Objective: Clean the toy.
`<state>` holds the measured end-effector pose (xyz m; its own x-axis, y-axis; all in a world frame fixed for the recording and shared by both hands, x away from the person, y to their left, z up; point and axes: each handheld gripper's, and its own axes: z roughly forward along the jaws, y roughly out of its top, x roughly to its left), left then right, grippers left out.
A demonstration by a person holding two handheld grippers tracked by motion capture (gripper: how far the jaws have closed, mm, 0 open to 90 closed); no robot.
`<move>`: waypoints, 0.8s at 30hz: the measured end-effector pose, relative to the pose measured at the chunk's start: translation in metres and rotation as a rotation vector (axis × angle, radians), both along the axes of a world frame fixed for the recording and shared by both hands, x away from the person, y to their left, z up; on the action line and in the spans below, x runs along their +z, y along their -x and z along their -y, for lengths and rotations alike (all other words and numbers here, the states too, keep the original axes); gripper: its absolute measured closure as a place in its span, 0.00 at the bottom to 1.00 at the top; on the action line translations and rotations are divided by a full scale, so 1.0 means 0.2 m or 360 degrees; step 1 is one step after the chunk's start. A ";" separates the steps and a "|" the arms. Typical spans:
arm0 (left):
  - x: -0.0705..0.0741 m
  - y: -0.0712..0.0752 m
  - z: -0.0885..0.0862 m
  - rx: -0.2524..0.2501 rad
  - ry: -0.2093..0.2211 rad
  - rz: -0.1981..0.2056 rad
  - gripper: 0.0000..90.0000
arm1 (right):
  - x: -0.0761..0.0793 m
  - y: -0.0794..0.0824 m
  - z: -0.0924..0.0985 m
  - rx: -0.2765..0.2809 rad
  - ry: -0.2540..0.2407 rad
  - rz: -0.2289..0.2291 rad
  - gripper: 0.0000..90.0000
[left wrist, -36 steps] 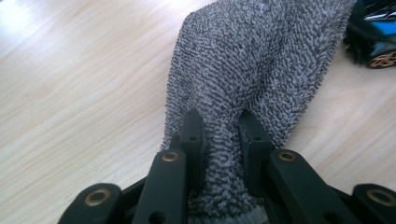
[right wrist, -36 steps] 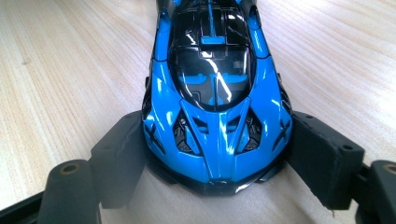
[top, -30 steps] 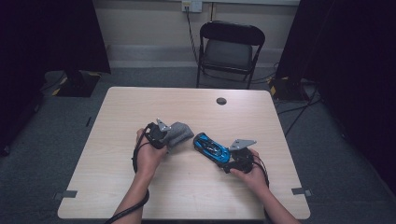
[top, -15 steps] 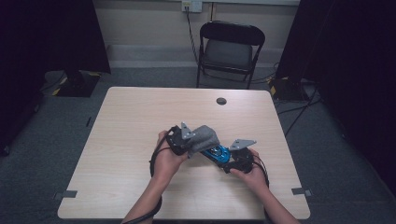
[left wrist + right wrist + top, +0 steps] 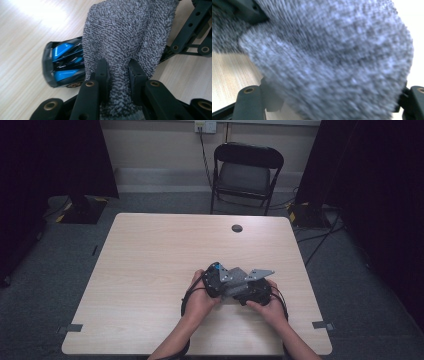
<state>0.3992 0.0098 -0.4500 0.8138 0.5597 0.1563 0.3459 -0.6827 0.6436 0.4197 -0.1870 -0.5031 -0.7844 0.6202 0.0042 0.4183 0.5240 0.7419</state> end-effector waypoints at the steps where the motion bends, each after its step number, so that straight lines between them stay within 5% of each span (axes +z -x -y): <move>1: -0.01 0.00 0.01 0.0000 -0.0006 -0.0013 0.82 | 0.00 0.00 0.00 0.0000 0.0000 0.0000 0.26; 24: 0.00 -0.08 -0.05 0.0125 -0.0051 -0.0005 0.83 | 0.00 0.00 0.00 0.0000 0.0000 0.0000 0.26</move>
<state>0.4144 0.0192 -0.4497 0.7680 0.6167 0.1728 0.4013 -0.6736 0.6206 0.4197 -0.1870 -0.5031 -0.7844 0.6203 0.0044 0.4183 0.5238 0.7421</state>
